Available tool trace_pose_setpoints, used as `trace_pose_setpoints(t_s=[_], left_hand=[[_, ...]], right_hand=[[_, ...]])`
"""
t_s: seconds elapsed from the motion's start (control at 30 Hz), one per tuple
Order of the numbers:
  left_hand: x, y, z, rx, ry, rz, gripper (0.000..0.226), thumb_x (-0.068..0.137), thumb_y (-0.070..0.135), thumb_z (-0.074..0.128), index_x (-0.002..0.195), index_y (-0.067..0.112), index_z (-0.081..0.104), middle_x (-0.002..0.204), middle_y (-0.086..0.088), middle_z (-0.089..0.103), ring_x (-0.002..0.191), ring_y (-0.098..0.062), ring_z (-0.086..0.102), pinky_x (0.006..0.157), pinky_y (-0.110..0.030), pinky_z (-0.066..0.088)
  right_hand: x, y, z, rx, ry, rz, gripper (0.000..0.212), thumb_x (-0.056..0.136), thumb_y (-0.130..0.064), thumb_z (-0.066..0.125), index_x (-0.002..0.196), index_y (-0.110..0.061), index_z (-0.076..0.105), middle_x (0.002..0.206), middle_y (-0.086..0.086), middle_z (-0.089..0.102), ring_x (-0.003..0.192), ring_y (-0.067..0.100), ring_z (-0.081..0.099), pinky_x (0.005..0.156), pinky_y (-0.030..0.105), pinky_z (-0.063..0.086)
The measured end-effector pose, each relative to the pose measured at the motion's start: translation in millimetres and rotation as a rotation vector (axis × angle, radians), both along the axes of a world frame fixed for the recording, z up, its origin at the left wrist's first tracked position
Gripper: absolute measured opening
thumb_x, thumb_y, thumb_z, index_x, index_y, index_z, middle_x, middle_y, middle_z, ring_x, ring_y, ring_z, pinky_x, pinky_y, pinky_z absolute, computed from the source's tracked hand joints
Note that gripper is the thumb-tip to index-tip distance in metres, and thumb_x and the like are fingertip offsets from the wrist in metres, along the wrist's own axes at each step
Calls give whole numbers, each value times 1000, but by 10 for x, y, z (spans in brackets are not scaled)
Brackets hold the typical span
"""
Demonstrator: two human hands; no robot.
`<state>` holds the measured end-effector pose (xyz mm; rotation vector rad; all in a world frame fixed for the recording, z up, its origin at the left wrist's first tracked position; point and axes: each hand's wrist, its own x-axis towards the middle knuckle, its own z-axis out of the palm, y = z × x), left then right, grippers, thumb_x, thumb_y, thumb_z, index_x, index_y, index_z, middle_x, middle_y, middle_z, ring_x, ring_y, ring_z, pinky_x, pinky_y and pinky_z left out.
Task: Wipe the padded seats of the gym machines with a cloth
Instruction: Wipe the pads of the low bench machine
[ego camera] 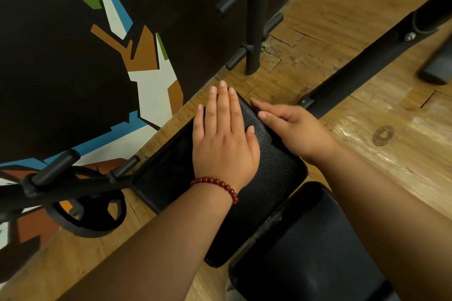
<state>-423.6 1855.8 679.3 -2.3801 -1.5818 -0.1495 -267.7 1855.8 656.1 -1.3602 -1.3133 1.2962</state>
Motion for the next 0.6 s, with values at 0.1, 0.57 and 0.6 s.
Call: trace_pose_setpoints(t_s=[0.1,0.57,0.6], left_hand=[[0,-2,5,-9,-2,2,68,95,38,25,151,2,15,160,-16,16,148,-28,14,119,-46,18],[-28,-4,12,-10,13,-47,70,94,42,27,151,1,20,159,-17,18,148,-28,14,119,-45,14],[-27,-6,13,-12,20,-54,70,94,41,27,151,1,20,159,-17,17,148,-28,13,119,-45,13]], right_hand=[[-80,197,109,26,-34,4,34,99,-22,52,132,-19,58,133,-10,59,116,-10,50,93,-2,33],[-81,-150,-44,85,-68,-156,29,97,-19,57,124,-18,65,118,-19,60,108,-16,53,95,4,38],[-86,-83,-3,86,-88,-135,28,97,-19,56,124,-17,65,118,-17,61,109,-12,53,96,4,37]])
